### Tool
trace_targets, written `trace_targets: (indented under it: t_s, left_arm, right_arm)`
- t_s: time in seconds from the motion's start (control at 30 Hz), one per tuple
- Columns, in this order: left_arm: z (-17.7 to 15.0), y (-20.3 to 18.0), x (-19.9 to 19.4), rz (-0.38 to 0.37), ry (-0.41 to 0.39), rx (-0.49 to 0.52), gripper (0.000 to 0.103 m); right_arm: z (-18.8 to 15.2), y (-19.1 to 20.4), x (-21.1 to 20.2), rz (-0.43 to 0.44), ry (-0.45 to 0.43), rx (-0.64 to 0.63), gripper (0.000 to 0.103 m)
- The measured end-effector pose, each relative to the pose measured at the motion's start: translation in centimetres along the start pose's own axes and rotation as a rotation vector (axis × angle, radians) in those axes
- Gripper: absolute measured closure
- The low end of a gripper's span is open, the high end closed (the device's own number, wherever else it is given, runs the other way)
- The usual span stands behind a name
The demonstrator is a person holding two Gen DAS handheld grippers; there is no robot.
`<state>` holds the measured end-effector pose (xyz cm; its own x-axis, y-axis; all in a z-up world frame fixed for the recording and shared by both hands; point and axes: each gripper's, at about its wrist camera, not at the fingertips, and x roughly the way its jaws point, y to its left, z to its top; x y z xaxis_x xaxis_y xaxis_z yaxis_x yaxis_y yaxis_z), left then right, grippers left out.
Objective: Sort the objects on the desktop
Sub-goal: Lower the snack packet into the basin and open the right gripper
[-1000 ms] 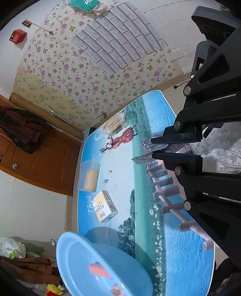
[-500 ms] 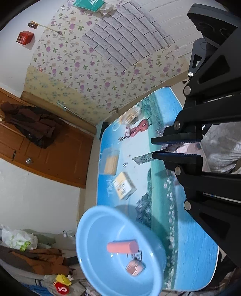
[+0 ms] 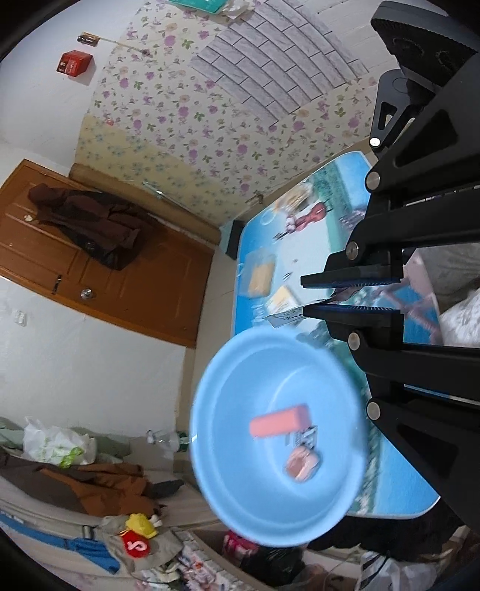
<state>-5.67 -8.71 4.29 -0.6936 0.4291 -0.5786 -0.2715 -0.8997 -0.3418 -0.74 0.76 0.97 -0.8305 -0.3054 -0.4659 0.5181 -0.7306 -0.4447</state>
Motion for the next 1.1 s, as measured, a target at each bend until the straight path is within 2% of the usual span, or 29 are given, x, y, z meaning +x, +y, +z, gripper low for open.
trace_targets:
  t_s: [0.2, 0.53, 0.8, 1.1]
  left_arm:
    - [2.5, 1.9, -1.4, 0.023, -0.046, -0.003, 0.095]
    - [4.8, 6.3, -1.7, 0.074, -0.058, -0.024, 0.095]
    - [4.3, 10.9, -0.1, 0.103, -0.028, -0.090, 0.095]
    - [3.4, 12.9, 1.9, 0.100, 0.005, -0.127, 0.093]
  right_arm:
    - [3.0, 0.6, 1.1, 0.001, -0.036, -0.047, 0.088]
    - [6.5, 1.4, 4.5, 0.043, -0.059, -0.092, 0.088]
    - [7.6, 2.5, 8.3, 0.089, -0.050, -0.127, 0.088]
    - [7.0, 3.0, 10.8, 0.091, -0.037, -0.133, 0.088]
